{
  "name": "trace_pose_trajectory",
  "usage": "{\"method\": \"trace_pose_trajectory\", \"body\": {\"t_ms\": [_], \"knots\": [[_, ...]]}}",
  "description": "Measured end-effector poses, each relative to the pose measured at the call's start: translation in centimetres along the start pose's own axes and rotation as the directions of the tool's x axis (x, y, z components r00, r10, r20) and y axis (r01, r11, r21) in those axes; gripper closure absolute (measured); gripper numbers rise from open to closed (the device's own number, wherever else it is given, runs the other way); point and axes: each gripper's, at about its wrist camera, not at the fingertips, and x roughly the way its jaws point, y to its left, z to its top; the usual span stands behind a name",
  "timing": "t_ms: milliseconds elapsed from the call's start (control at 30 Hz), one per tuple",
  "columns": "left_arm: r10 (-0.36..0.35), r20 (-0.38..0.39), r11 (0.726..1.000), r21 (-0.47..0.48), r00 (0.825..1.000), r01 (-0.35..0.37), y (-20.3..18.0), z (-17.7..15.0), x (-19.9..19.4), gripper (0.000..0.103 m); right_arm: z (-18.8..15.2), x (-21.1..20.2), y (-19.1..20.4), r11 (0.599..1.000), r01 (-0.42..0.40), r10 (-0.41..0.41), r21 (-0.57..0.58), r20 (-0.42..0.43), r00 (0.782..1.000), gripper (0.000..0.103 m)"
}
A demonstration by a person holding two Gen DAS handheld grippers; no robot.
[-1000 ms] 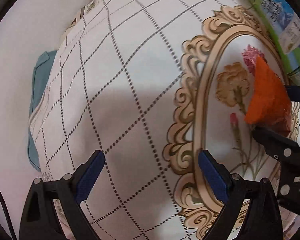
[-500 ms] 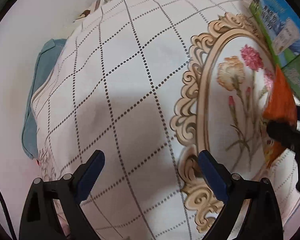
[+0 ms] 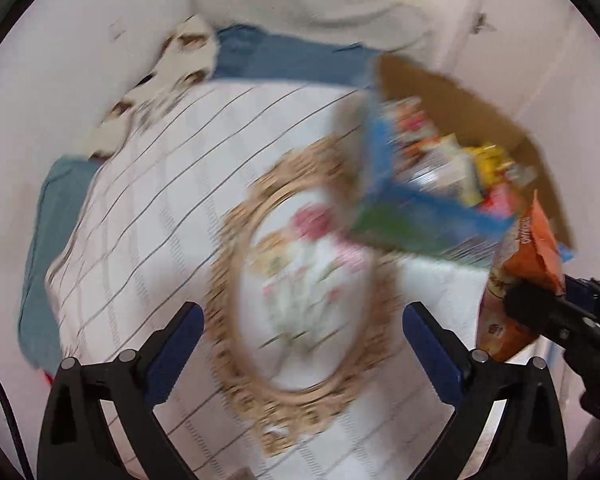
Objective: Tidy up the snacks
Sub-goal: 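Carry the orange packet into the box and open the right tool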
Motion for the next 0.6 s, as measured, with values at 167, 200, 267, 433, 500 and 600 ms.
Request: {"method": "trace_pose_trajectory", "body": {"t_ms": [167, 200, 267, 433, 500, 600], "knots": [[-0.070, 0.039, 0.994, 0.088, 0.997, 0.067, -5.8, 6.1, -0.2, 0.001, 3.0, -4.9, -6.0, 0.995, 0.051, -0.060, 0.091, 0.093, 0.994, 0.055], [-0.077, 0.046, 0.992, 0.102, 0.996, 0.072, -6.7, 7.3, 0.0, 0.001, 3.7, -5.7, -7.1, 0.992, 0.058, -0.069, 0.108, 0.105, 0.992, 0.055], [-0.079, 0.044, 0.989, 0.128, 0.996, 0.073, -8.8, 10.1, 0.9, 0.001, 5.7, -6.9, -9.6, 0.987, 0.076, -0.093, 0.144, 0.114, 0.989, 0.055], [-0.010, 0.009, 0.982, 0.189, 1.000, 0.008, -12.3, 15.8, 5.3, 0.001, 11.1, -4.6, -15.7, 0.966, 0.086, -0.107, 0.243, 0.075, 0.992, 0.055], [0.019, -0.032, 0.979, 0.205, 0.999, -0.013, -13.1, 17.6, 8.0, 0.001, 13.4, -2.8, -17.6, 0.957, 0.102, -0.119, 0.272, 0.046, 0.992, 0.055], [0.058, -0.088, 0.975, 0.219, 0.994, -0.037, -13.7, 19.7, 11.4, 0.001, 15.8, 0.3, -19.8, 0.947, 0.119, -0.119, 0.299, -0.017, 0.993, 0.055]]}}
